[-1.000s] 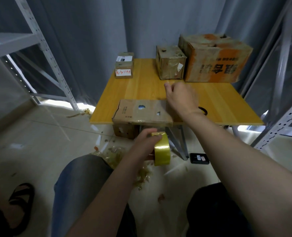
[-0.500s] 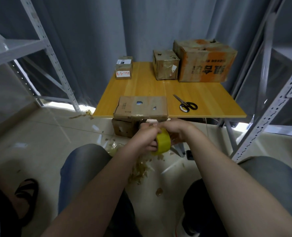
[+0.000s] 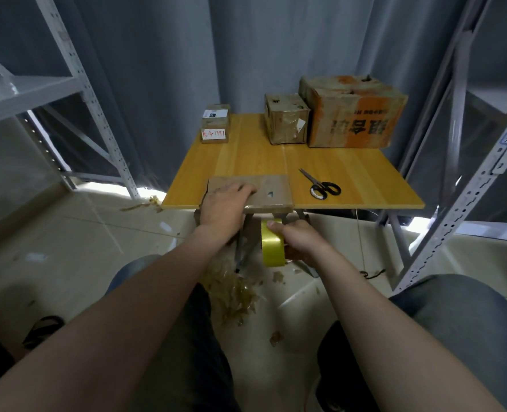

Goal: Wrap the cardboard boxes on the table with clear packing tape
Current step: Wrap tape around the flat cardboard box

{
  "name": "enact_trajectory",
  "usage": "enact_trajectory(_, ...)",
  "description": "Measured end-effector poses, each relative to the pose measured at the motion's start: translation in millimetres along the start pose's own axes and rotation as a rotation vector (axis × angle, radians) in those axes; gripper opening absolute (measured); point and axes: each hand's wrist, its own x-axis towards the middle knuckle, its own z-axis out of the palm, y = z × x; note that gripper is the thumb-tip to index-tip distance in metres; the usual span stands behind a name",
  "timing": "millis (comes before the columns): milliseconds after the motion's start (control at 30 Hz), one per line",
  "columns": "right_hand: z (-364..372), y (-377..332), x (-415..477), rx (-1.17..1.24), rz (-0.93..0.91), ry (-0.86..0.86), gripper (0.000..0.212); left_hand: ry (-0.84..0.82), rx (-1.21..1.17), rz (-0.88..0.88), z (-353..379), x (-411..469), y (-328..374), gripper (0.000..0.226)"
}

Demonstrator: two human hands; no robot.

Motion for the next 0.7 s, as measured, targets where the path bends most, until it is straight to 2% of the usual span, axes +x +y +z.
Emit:
enact_trajectory(133, 0, -1, -5, 0.021, -0.036, 0.011, 0.053, -0.043, -0.012, 0.025, -6, 7, -8, 0.057)
enact_trajectory(233, -1, -18, -17, 0.068, -0.133, 0.059, 0.053, -0.058, -0.042, 0.047, -22, 20, -18, 0.042)
enact_trajectory(333, -3, -41, -29, 0.179, -0.204, -0.055, 0.039, -0.095, -0.055, 0.108, -45, 34, -29, 0.034)
enact_trajectory(400, -3, -55, -37, 0.269, -0.255, -0.078, 0.034, -0.081, -0.048, 0.157, -57, 41, -34, 0.033)
enact_trajectory(467, -3, -67, -40, 0.291, -0.307, -0.017, 0.035, -0.07, -0.048, 0.18, -66, 47, -36, 0.034)
enact_trajectory(567, -4, -81, -41, 0.282, -0.365, 0.049, 0.033, -0.087, -0.065, 0.16, -71, 58, -38, 0.033)
enact_trajectory(700, -7, -89, -39, 0.254, -0.388, 0.063, 0.019, -0.168, -0.134, 0.093, -72, 70, -47, 0.039)
